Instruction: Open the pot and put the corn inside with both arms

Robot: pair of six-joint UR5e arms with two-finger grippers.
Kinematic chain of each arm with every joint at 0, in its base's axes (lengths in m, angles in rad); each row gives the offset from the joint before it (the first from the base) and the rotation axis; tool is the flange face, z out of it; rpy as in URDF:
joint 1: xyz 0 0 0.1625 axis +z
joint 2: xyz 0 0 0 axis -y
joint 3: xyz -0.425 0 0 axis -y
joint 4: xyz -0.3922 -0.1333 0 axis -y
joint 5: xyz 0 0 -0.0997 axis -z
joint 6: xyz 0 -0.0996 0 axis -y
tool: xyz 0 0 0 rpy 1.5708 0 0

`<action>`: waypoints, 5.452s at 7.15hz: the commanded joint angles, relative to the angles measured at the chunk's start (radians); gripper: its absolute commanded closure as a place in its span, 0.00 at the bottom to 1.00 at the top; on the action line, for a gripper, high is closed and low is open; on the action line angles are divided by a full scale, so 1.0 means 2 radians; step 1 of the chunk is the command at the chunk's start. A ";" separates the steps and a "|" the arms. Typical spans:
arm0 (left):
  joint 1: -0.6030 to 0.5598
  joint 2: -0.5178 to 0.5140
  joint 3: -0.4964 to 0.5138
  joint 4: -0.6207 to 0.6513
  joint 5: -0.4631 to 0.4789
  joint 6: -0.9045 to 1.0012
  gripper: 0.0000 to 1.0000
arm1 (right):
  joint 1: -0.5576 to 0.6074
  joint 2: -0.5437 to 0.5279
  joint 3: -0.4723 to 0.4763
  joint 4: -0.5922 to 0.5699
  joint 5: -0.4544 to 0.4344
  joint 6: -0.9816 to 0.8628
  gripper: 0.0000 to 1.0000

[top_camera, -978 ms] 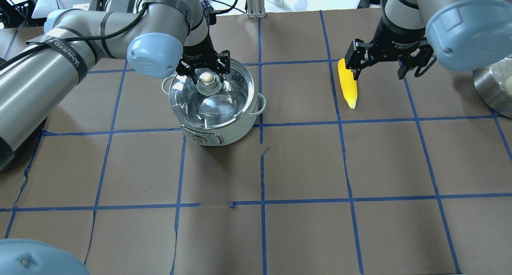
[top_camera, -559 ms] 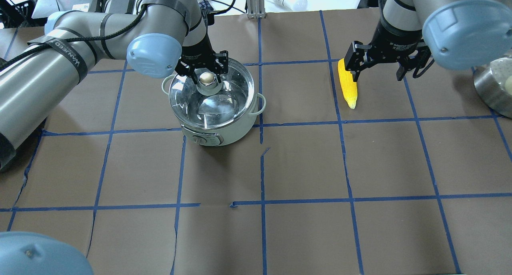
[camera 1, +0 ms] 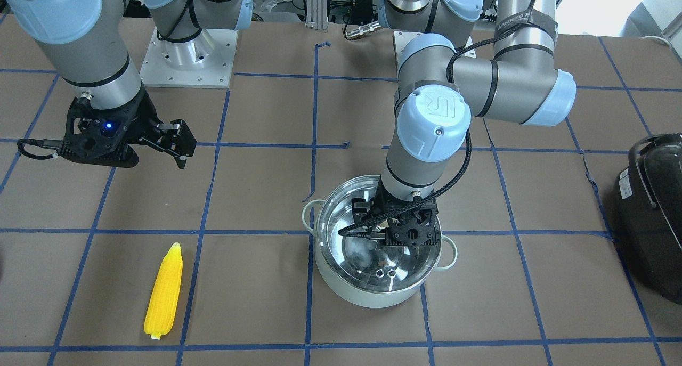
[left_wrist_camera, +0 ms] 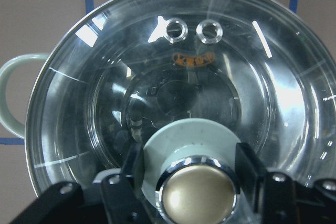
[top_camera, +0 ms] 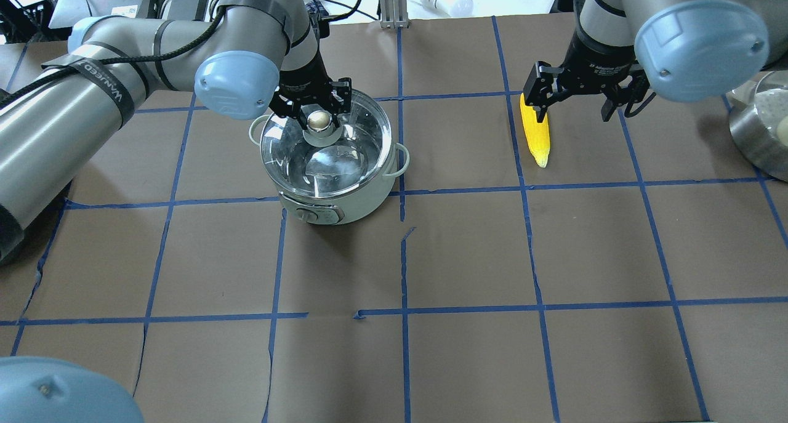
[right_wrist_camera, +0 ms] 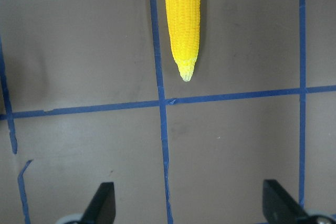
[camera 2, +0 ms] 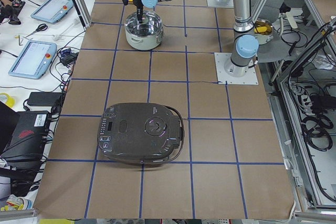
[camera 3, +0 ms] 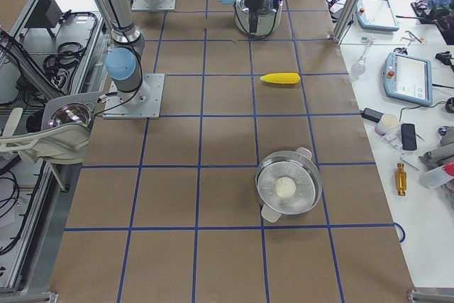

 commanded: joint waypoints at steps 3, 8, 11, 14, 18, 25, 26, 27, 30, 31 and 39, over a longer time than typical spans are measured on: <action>0.000 0.008 0.010 -0.001 -0.001 0.000 0.63 | -0.010 0.085 0.001 -0.111 0.000 -0.003 0.00; 0.152 0.028 0.046 -0.077 0.003 0.160 0.67 | -0.038 0.198 -0.004 -0.229 0.000 -0.004 0.00; 0.264 0.007 0.008 -0.054 0.000 0.295 0.74 | -0.038 0.229 -0.004 -0.240 0.037 0.001 0.00; 0.285 -0.007 -0.098 0.098 0.003 0.326 0.78 | -0.038 0.240 -0.014 -0.243 0.034 -0.001 0.26; 0.285 -0.022 -0.118 0.127 -0.001 0.354 0.78 | -0.038 0.225 -0.017 -0.240 0.036 0.013 1.00; 0.286 -0.030 -0.118 0.127 0.004 0.352 0.29 | 0.173 0.190 -0.231 -0.038 0.016 0.177 1.00; 0.286 -0.031 -0.118 0.127 0.004 0.350 0.10 | 0.208 0.209 -0.247 -0.039 0.002 0.200 1.00; 0.286 -0.028 -0.117 0.127 0.005 0.353 0.07 | 0.236 0.238 -0.248 -0.048 0.001 0.235 1.00; 0.285 -0.001 -0.110 0.119 0.006 0.350 0.03 | 0.264 0.263 -0.247 -0.066 0.009 0.247 0.98; 0.281 0.011 -0.110 0.105 0.006 0.348 0.03 | 0.269 0.267 -0.244 -0.067 0.010 0.247 0.89; 0.256 0.129 -0.079 -0.027 0.004 0.313 0.03 | 0.214 0.206 -0.196 -0.099 0.025 0.233 0.00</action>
